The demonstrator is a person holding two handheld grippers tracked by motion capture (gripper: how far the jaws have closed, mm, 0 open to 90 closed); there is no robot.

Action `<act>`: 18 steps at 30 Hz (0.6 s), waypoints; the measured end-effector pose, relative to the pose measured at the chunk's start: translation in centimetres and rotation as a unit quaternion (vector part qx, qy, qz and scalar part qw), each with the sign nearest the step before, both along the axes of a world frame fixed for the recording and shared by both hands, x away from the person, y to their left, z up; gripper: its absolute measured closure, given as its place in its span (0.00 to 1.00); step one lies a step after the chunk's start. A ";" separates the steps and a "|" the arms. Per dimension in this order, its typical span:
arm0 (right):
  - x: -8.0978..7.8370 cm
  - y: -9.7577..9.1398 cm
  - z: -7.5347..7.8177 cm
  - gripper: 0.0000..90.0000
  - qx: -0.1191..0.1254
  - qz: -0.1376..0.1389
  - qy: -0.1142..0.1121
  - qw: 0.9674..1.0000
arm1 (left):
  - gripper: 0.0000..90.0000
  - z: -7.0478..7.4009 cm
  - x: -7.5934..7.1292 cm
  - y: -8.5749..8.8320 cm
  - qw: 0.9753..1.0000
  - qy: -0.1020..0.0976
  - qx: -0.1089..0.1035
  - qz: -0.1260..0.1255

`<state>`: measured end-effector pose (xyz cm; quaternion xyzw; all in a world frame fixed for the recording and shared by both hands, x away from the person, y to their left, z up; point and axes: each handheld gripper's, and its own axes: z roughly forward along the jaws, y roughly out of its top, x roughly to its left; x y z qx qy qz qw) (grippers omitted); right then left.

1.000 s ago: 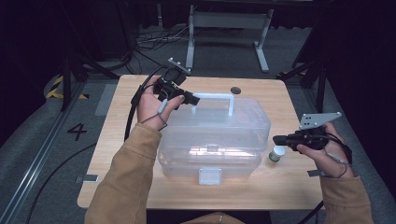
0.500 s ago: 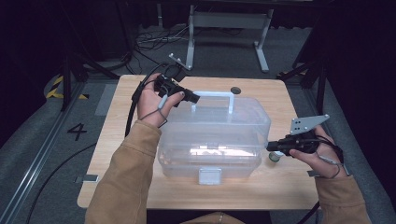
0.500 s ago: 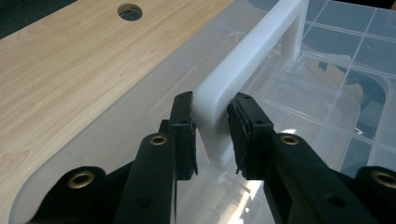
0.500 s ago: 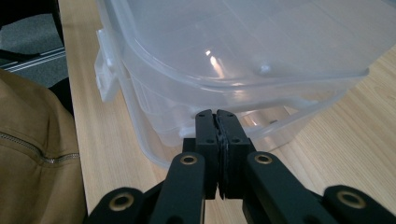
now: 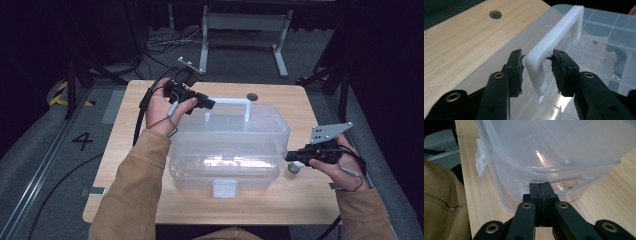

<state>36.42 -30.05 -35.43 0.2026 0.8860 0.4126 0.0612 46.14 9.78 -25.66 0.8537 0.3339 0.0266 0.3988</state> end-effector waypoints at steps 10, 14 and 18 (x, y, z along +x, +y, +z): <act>-0.2 0.0 0.5 1.00 0.009 -0.015 -0.019 1.000 | 0.58 1.1 -2.0 0.7 0.998 -0.040 -0.044 0.006; -0.3 0.0 0.7 1.00 0.017 -0.026 -0.024 0.999 | 0.59 1.7 -3.0 1.8 0.996 -0.055 -0.066 0.008; -0.3 -0.1 1.0 1.00 0.031 -0.043 -0.030 0.998 | 0.60 2.3 -4.8 2.7 0.994 -0.080 -0.070 0.014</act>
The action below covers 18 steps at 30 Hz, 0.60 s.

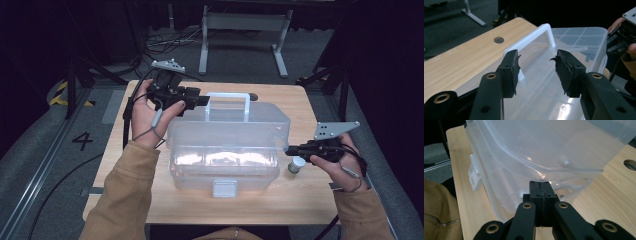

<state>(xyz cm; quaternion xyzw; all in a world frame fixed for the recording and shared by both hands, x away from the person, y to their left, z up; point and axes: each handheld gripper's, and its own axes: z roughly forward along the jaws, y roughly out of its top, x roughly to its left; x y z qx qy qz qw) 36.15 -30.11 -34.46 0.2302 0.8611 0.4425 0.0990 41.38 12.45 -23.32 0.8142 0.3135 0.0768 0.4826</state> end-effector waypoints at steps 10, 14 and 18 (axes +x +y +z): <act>0.3 -0.1 0.6 1.00 0.021 -0.032 -0.017 0.999 | 0.60 0.3 -3.1 1.4 0.999 -0.011 -0.024 -0.023; 0.6 -0.2 0.9 1.00 0.037 -0.042 -0.028 0.998 | 0.64 -0.1 -4.1 2.4 0.999 -0.010 -0.035 -0.026; 0.8 -0.2 1.1 1.00 0.051 -0.052 -0.038 0.997 | 0.70 -0.9 -5.0 3.0 0.998 -0.011 -0.052 -0.027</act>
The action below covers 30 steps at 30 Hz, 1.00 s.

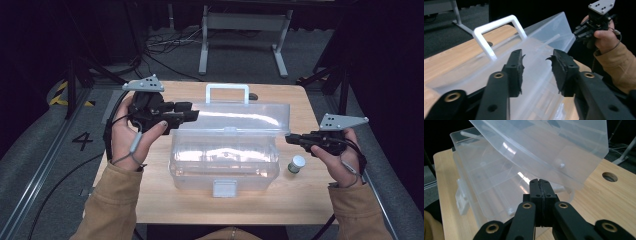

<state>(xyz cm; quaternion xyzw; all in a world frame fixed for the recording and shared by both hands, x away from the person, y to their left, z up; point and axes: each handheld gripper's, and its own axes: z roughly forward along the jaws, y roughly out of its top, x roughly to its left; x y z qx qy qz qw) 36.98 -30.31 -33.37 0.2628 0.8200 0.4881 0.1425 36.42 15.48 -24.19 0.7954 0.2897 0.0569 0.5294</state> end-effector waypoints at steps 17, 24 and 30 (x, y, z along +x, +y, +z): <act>0.6 0.0 0.5 1.00 0.045 -0.031 -0.022 0.998 | 0.72 -4.3 -2.2 1.0 0.999 -0.034 -0.007 0.012; 0.3 0.4 0.6 1.00 0.033 -0.046 -0.037 0.998 | 0.77 -6.0 -2.1 1.2 0.999 -0.021 0.015 0.024; 0.2 0.3 0.5 1.00 0.034 -0.046 -0.036 0.998 | 0.83 -7.0 -1.7 1.5 0.997 -0.033 0.011 0.065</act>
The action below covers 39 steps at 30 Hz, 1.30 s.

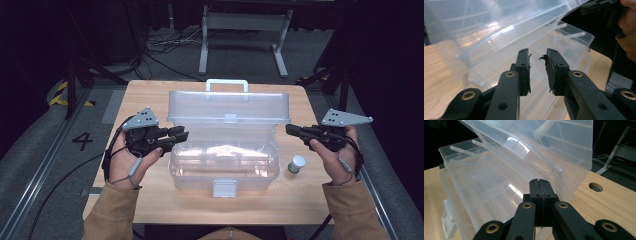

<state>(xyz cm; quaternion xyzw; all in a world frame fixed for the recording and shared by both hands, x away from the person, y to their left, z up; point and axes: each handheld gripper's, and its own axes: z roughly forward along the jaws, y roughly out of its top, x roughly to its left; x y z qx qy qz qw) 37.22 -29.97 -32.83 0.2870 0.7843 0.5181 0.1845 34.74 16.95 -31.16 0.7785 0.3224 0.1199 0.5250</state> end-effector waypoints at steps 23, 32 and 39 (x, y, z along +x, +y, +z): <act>-0.9 0.0 -0.7 0.88 -0.013 0.019 0.014 1.000 | 0.99 -1.9 1.5 0.7 0.998 -0.023 -0.030 0.047; -1.5 1.1 -1.5 0.67 -0.047 -0.021 0.037 0.998 | 0.99 -1.8 2.1 0.6 0.998 -0.025 -0.027 0.048; -2.1 1.8 -1.7 0.55 -0.082 -0.041 -0.006 0.996 | 0.99 -1.4 2.6 0.7 0.999 -0.025 -0.020 0.040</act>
